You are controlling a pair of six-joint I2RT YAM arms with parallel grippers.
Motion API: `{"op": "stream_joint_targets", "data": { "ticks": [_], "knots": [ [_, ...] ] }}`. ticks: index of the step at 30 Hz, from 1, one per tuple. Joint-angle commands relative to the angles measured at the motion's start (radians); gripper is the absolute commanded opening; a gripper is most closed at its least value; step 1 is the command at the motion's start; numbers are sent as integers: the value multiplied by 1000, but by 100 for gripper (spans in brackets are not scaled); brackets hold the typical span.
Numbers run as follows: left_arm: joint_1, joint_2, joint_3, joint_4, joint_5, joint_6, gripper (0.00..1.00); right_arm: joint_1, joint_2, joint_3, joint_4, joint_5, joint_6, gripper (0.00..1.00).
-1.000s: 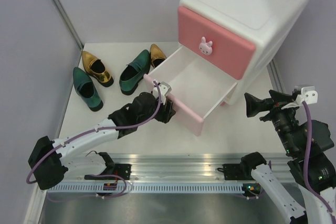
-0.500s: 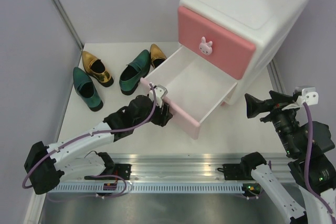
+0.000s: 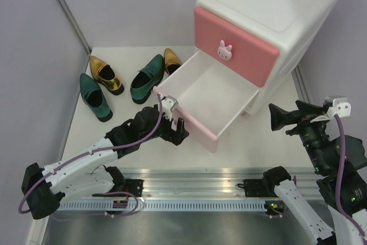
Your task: Place and organize the shoes in the shoe cabinet
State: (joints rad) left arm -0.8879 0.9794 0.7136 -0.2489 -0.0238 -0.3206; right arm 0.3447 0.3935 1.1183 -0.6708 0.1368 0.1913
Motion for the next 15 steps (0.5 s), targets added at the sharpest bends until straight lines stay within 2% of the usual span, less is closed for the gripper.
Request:
{"op": "stream_joint_targets", "data": {
  "ticks": [1,4,7,12,15],
  "knots": [
    [-5,-86,55,-79,79,-22,100,-1,-2,41,-4,7,7,98],
    [-5,-137,99,-148,134,-3,100,-3,-5,44,-3,10,5,98],
    [-5,-198,170,-265,128,3,100,-1,-2,54,-1,12,5,98],
    [-5,-245,312,-421,-31,-67,99,-1,-1,58,10,12,4,98],
    [-5,-187,419,-496,-105,-90,98,-1,5,60,16,9,0,98]
  ]
}}
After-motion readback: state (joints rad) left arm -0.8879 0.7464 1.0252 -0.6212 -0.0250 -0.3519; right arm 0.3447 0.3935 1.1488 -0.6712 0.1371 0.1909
